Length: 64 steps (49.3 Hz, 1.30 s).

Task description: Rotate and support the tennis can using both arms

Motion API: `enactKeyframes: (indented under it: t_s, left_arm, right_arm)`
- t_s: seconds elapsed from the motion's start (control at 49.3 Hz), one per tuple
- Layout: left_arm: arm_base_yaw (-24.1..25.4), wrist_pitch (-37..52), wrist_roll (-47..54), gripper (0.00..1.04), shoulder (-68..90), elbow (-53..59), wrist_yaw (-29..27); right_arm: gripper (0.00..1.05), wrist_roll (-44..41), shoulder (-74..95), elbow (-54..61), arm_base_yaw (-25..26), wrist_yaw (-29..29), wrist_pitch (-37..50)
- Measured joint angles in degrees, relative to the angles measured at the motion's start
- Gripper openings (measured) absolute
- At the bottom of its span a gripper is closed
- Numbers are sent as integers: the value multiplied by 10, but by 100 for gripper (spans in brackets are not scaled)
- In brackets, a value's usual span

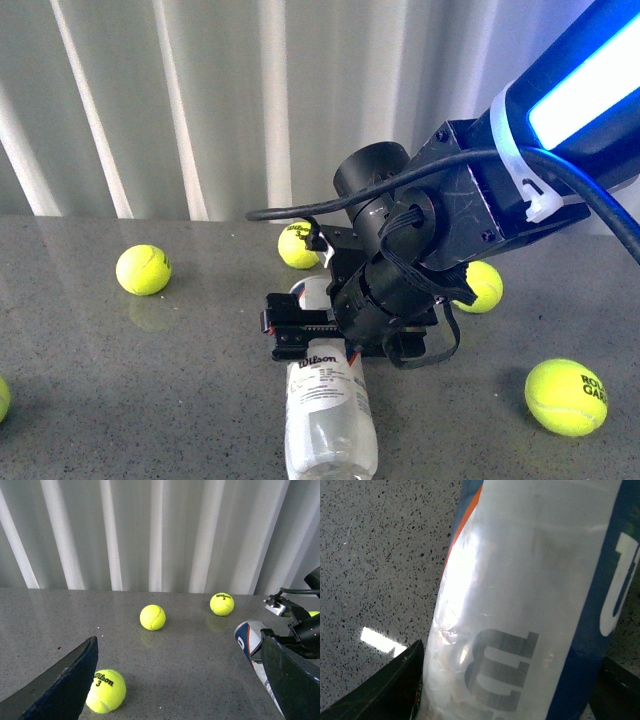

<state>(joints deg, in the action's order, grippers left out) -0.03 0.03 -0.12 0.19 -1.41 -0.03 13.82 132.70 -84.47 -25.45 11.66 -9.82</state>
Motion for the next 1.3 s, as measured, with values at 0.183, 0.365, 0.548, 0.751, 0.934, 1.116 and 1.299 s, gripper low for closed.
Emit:
enactKeyframes:
  t_s: [0.183,0.365,0.548,0.751,0.934,1.116,1.299]
  left_arm:
    - [0,0,0,98,0,0,0]
    - [0,0,0,98,0,0,0]
    - [0,0,0,98,0,0,0]
    - [0,0,0,98,0,0,0]
    - [0,0,0,98,0,0,0]
    - [0,0,0,98,0,0,0]
    - [0,0,0,98,0,0,0]
  right_arm:
    - [64,-3,0,4,2,-12,14]
    - [47,-5,-5,12,5,-18,23]
    - [31,-5,-15,23,7,-22,29]
    - [19,-10,-25,35,7,-30,35]
    - [12,-14,-42,50,5,-44,38]
    - [8,-36,-71,70,2,-69,47]
    - [6,-106,-129,95,-2,-119,70]
